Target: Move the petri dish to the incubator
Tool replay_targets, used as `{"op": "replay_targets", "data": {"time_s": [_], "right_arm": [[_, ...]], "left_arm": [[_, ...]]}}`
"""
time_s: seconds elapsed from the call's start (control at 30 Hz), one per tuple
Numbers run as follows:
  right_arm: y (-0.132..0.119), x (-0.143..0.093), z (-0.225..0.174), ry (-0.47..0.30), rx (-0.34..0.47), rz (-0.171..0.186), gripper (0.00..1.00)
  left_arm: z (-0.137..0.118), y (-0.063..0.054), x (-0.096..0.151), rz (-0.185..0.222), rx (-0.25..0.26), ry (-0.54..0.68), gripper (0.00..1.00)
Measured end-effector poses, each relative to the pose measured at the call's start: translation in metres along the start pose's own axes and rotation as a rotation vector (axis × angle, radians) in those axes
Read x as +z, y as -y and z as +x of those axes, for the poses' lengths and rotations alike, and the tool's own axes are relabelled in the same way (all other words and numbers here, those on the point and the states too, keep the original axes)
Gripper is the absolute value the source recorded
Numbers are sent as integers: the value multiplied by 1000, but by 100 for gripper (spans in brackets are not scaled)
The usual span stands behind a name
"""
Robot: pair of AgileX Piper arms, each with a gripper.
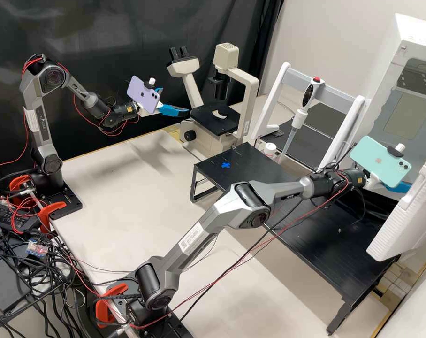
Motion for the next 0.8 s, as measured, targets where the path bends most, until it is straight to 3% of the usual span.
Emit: {"op": "replay_targets", "data": {"time_s": [0.3, 0.33, 0.53, 0.8], "right_arm": [[11, -2, 12, -18, -5, -30, 0], [11, -1, 12, -18, -4, -31, 100], [18, 6, 20, -9, 0, -32, 100], [19, 9, 22, -4, 6, -80, 100]], "left_arm": [[0, 0, 0, 0, 0, 0, 100], [0, 0, 0, 0, 0, 0, 100], [0, 0, 0, 0, 0, 0, 100], [0, 0, 0, 0, 0, 0, 100]]}}
